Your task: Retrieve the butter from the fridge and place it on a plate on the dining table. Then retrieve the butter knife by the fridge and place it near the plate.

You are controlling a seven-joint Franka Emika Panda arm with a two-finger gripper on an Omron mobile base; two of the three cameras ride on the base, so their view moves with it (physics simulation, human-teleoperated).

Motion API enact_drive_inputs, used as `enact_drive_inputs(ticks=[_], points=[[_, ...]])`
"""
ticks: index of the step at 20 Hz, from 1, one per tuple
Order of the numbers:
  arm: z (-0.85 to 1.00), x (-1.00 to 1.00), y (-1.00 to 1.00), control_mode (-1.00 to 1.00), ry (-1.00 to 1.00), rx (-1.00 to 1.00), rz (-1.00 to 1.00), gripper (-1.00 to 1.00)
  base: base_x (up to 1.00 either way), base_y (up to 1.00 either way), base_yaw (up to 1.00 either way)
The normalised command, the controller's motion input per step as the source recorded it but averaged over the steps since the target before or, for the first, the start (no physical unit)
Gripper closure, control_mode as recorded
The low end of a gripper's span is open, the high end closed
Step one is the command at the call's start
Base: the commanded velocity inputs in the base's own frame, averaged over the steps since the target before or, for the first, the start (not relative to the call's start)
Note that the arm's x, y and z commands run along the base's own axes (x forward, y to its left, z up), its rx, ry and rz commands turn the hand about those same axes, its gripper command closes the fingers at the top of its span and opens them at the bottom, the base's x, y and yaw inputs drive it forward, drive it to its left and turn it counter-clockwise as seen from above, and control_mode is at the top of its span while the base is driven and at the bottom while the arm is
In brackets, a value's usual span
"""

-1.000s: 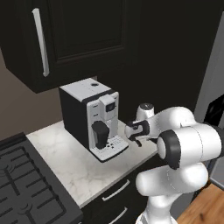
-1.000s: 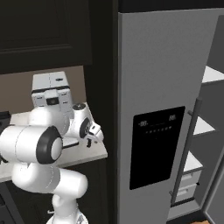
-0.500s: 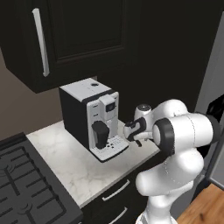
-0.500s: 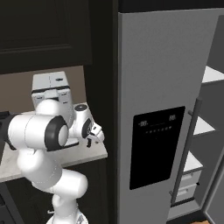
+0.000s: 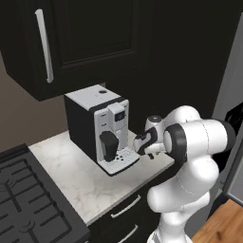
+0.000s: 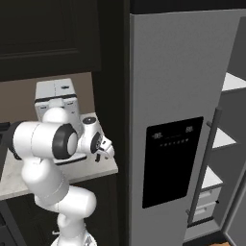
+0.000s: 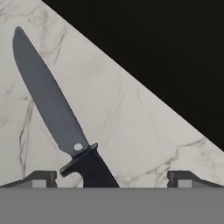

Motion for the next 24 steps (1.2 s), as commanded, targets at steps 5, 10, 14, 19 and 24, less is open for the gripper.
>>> enact_drive_inputs(ticks=[5, 10, 14, 19, 24], points=[[-0.27, 0.16, 0.00, -1.00, 0.00, 0.00, 0.00, -1.00, 0.00, 0.00, 0.00], [-0.20, 0.06, 0.00, -1.00, 0.00, 0.02, 0.00, -1.00, 0.00, 0.00, 0.00], [-0.22, 0.01, 0.00, -1.00, 0.00, 0.02, 0.00, 1.00, 0.00, 0.00, 0.00], [-0.17, 0.00, 0.09, -1.00, 0.00, 0.00, 0.00, 1.00, 0.00, 0.00, 0.00], [-0.12, 0.00, 0.18, -1.00, 0.00, 0.00, 0.00, 1.00, 0.00, 0.00, 0.00]])
